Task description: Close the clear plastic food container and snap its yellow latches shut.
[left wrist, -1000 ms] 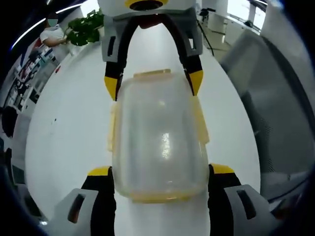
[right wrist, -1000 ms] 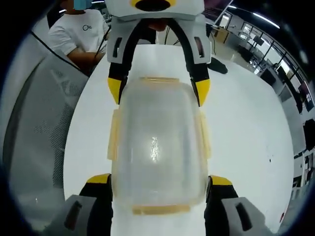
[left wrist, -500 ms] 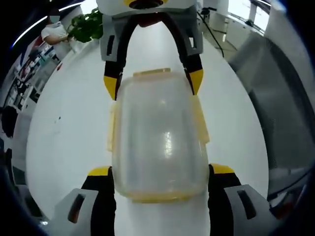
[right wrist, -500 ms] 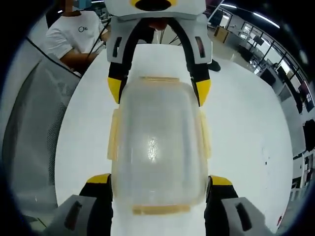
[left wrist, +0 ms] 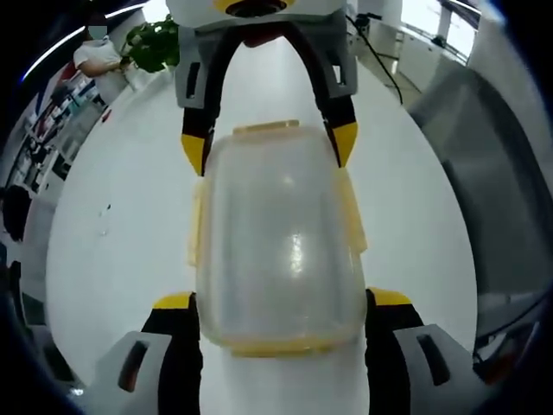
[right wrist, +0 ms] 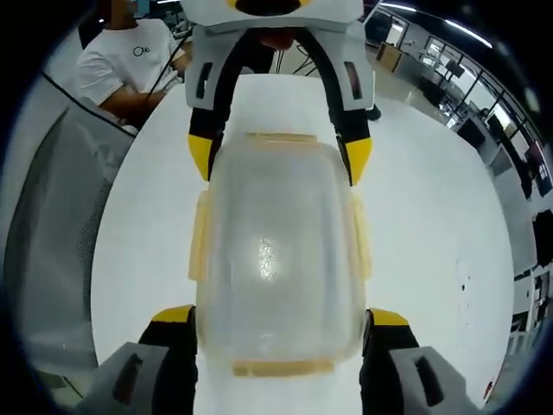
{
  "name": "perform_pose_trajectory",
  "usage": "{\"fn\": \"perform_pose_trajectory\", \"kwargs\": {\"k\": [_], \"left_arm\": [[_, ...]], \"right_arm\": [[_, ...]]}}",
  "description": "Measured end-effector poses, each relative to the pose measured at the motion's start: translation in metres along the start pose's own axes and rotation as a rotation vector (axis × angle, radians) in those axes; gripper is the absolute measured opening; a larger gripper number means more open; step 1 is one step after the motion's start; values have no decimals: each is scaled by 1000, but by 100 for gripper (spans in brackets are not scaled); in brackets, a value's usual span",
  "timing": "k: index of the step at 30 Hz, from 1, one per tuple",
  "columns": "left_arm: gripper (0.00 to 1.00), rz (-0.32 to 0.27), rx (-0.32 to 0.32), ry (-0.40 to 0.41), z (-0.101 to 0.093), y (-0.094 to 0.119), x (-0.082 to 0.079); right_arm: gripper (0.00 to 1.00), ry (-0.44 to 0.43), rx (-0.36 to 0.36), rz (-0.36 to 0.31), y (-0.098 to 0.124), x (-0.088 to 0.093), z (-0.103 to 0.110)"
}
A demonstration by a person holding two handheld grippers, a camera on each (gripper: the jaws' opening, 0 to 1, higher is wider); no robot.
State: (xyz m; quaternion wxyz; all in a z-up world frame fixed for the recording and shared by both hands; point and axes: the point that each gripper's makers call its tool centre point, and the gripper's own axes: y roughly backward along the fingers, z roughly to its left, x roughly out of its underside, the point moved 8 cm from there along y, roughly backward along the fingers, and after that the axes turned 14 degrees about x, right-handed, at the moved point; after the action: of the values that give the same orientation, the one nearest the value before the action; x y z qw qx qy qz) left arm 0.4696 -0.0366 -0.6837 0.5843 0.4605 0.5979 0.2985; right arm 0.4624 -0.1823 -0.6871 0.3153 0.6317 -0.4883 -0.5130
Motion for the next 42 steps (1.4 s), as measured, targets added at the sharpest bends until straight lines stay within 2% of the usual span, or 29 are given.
{"fn": "perform_pose_trajectory", "kwargs": {"k": [3, 4, 5, 6, 7, 9, 12, 18, 26, 28, 31, 42], "left_arm": [[80, 23, 7, -16, -2, 0, 1], [87, 6, 24, -4, -5, -2, 0], [99, -11, 39, 22, -8, -4, 0], [99, -5, 38, 29, -9, -4, 0], [99, -5, 39, 20, -11, -3, 0], [99, 29, -4, -1, -7, -1, 1], [99, 14, -4, 28, -6, 2, 0], [99, 16, -29, 22, -9, 10, -1], [99, -1, -60, 44, -16, 23, 0], [99, -4, -67, 48, -19, 26, 0], [99, -12, -81, 49, -23, 30, -1], [98, -74, -135, 83, -40, 46, -3]], "right_arm": [[81, 29, 9, 7, 1, 0, 0], [90, 71, 28, -2, 1, -1, -1], [99, 56, 41, -2, 1, 0, -2], [98, 2, 52, 9, 2, 1, -2], [99, -28, 22, -16, 2, -3, -1], [99, 10, 47, -7, 3, -3, -3], [99, 18, 31, -8, 5, -5, 1], [99, 37, 50, -14, 9, -7, -1], [99, 20, 71, -35, 25, -11, 0], [96, 18, 73, -38, 30, -11, 2], [97, 11, 86, -42, 34, -12, 3], [99, -30, 127, -69, 55, -17, 10]]}}
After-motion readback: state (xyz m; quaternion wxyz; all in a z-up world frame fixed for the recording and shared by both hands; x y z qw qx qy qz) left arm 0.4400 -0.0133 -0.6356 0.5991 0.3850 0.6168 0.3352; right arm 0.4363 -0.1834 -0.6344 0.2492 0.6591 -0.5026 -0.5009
